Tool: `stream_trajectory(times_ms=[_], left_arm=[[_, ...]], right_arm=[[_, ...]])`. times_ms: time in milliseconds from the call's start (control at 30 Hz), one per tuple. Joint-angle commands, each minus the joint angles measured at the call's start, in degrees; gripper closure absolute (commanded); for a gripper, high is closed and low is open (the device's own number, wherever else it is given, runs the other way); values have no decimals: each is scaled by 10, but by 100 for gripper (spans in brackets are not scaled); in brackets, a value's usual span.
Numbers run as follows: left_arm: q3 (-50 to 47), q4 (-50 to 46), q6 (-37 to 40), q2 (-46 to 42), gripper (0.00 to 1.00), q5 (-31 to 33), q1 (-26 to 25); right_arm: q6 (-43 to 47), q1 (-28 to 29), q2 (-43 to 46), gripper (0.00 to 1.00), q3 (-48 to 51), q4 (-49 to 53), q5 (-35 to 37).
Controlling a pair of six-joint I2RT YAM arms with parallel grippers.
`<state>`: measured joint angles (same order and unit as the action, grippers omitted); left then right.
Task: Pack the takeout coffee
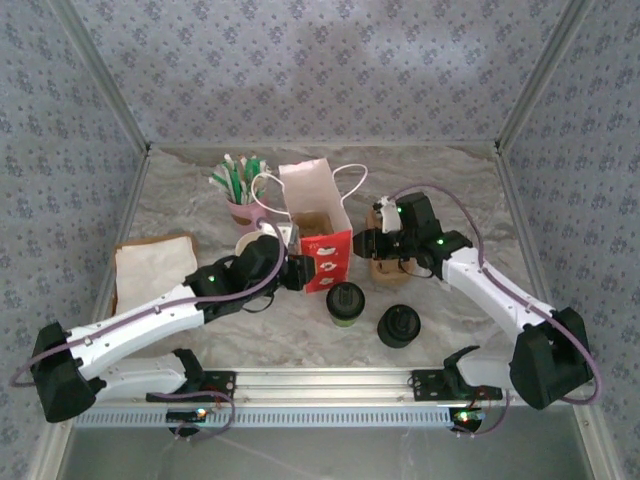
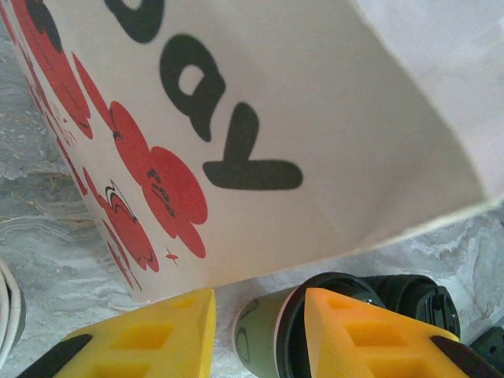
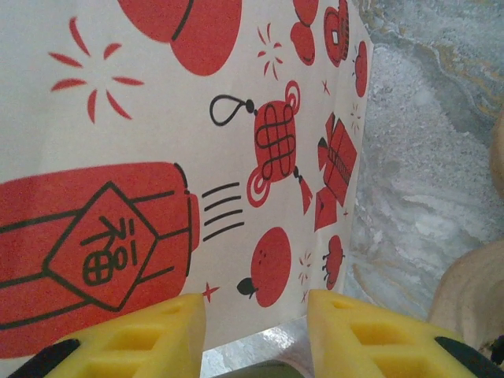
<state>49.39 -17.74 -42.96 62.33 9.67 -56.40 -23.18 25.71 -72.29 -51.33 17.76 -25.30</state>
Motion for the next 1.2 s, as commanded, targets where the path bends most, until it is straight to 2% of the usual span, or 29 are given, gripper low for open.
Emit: stream_trajectory(times_ms=[0,167,333,533,633,667,700,833,900,1000,1167], left_arm=[[12,16,6,8,65,-5,11],[29,31,9,35,65,-10,23],[43,51,14,65,65,-23,43],[65,56,21,97,65,-44,59],[61,59,16,93,63,-58,59],[58,57,13,88,62,-64,58],[57,51,10,81,60,-66,57],[54,18,10,40,51,-59,44],[48,1,12,15,47,-53,39],[37,-20,17,-19,42,-51,38],[26,-56,22,-71,38,-43,38]], right_arm=[[-7,-12,0,59,-28,9,-2],[0,-30,20,55,-37,60,-8],[1,-48,53,47,-36,115,-11],[-5,-57,95,28,-42,179,-1],[-6,-58,107,14,-52,221,25],[-8,-58,110,4,-56,235,35],[-14,-58,113,0,-59,248,46],[-60,-58,116,0,-84,314,129],[-63,-67,116,0,-95,340,124],[-65,-88,121,0,-102,338,86],[-46,-141,145,0,-70,280,-35]])
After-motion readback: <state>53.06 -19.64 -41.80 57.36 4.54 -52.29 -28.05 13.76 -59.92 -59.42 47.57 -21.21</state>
